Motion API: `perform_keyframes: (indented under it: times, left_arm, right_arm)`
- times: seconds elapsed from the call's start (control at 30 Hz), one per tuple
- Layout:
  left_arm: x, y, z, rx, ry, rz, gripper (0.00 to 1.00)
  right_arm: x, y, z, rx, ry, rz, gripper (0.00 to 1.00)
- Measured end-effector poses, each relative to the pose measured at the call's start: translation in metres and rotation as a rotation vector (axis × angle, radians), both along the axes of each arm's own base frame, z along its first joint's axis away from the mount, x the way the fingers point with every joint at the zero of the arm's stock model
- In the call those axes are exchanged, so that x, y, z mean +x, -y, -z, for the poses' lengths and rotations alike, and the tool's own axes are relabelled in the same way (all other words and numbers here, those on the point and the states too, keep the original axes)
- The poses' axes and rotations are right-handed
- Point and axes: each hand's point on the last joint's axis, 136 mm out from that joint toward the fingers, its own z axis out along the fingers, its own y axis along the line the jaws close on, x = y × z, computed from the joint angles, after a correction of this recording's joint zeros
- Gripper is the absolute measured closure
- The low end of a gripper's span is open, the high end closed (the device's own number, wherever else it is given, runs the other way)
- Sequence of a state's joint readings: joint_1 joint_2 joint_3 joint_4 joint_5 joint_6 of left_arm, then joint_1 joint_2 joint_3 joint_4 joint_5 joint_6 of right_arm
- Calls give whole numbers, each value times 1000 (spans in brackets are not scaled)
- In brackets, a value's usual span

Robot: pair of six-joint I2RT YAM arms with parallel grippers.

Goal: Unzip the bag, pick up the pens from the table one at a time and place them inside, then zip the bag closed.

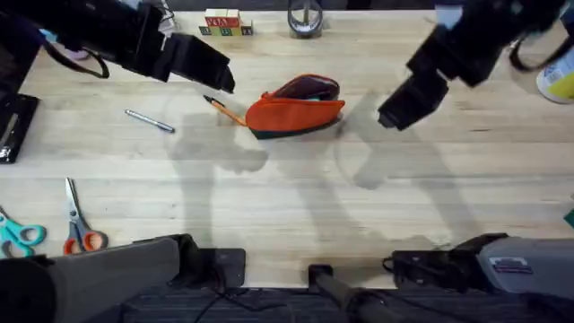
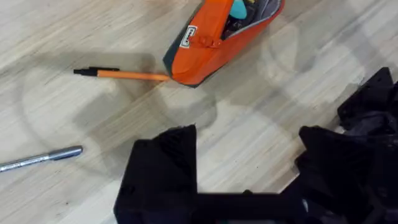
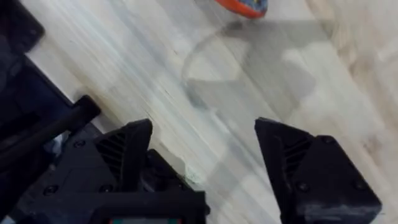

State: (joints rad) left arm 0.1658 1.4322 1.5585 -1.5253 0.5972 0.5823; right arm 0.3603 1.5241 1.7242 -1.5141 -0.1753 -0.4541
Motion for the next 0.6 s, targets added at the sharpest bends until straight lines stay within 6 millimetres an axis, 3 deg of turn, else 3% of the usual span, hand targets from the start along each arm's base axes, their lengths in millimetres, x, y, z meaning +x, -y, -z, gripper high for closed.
perform_keyframes:
  times: [0.2, 0.6]
  left_arm:
    - [0, 0, 0, 0, 0, 0, 7]
    - [0, 0, 0, 0, 0, 0, 6]
  right_arm:
    - [2, 14, 18, 18, 51, 102, 3]
    - [13, 17, 15, 49, 108, 159, 4]
